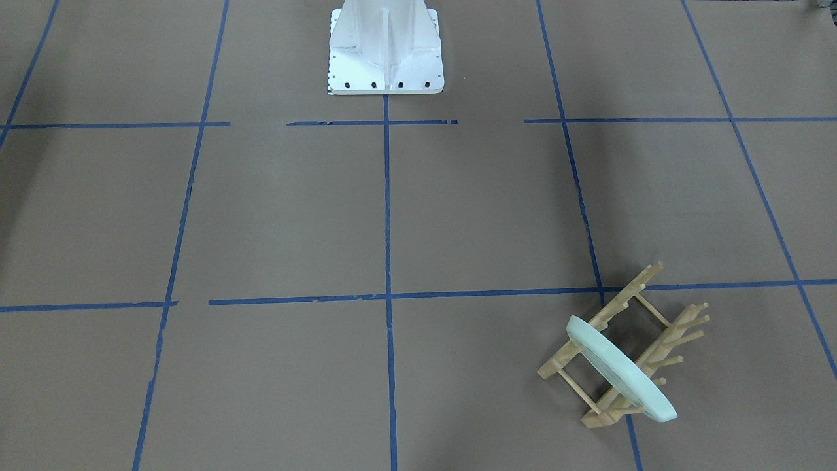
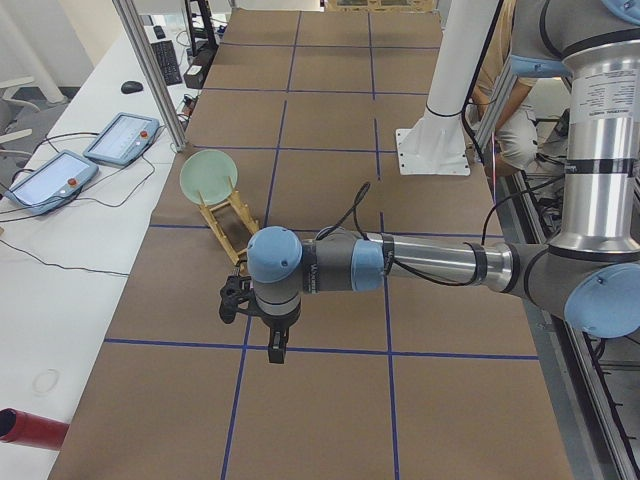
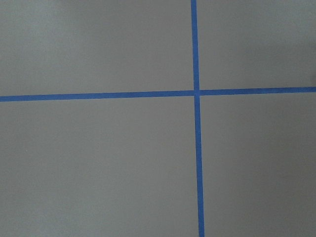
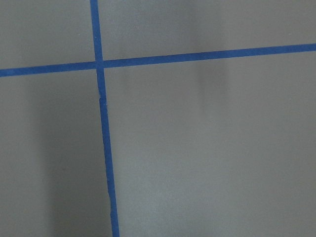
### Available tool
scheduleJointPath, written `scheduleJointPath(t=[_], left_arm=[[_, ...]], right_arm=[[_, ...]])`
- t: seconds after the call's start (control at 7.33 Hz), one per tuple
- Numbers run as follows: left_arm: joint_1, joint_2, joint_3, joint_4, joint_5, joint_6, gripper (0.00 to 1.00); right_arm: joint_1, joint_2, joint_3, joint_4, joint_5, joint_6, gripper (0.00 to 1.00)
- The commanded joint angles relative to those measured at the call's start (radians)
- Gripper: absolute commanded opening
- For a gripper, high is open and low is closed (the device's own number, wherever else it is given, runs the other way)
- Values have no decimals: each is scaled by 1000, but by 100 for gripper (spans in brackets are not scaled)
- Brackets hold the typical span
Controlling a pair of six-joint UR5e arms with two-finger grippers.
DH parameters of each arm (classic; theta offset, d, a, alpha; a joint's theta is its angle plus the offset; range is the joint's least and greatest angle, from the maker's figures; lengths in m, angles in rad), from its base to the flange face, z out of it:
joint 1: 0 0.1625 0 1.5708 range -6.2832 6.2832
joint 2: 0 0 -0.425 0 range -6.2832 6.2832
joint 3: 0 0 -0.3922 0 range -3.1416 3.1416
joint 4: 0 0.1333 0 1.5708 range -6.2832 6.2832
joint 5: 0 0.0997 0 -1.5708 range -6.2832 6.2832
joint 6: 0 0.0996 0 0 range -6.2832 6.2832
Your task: Place plate on table
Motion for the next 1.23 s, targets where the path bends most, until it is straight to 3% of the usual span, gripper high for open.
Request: scheduleJointPath(t=[0.0, 0.55, 0.68, 0.82, 1.09], left_arm=[[0, 12, -7, -30, 1, 26, 100], [-3, 26, -2, -55, 54, 26, 100], [-2, 24, 11, -66, 10, 26, 100], [9, 5, 18, -87, -99, -74, 100], [49, -11, 48, -414, -124, -501, 100]], right_arm=[[0, 0, 0, 0, 0, 0, 100], [0, -1, 0, 0, 0, 0, 100], [0, -1, 0, 0, 0, 0, 100], [0, 0, 0, 0, 0, 0, 100], [0, -1, 0, 0, 0, 0, 100]])
